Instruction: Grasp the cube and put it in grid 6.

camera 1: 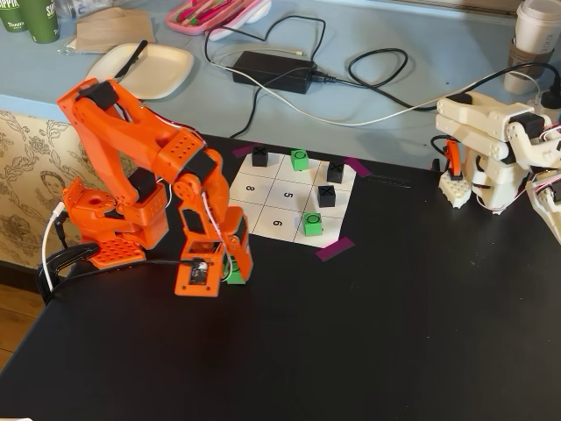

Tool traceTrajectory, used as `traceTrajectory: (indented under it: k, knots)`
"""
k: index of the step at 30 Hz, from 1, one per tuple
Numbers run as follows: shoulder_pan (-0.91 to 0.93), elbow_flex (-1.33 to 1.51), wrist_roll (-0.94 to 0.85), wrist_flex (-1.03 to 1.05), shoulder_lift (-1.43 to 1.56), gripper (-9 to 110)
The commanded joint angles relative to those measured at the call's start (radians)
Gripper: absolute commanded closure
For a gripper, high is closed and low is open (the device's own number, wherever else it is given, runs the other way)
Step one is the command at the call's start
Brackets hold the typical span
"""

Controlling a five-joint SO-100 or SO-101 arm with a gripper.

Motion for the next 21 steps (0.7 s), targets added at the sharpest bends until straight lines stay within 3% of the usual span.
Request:
traceTrajectory:
  k: [1,11,21]
  knots:
    - [0.006,0.012,0.006,-0.023,0.058,101]
    - [-0.121,-0.210,0.048,0.153,0.091,101]
    - [-0.400,-0.466,0.055,0.236,-0.141,101]
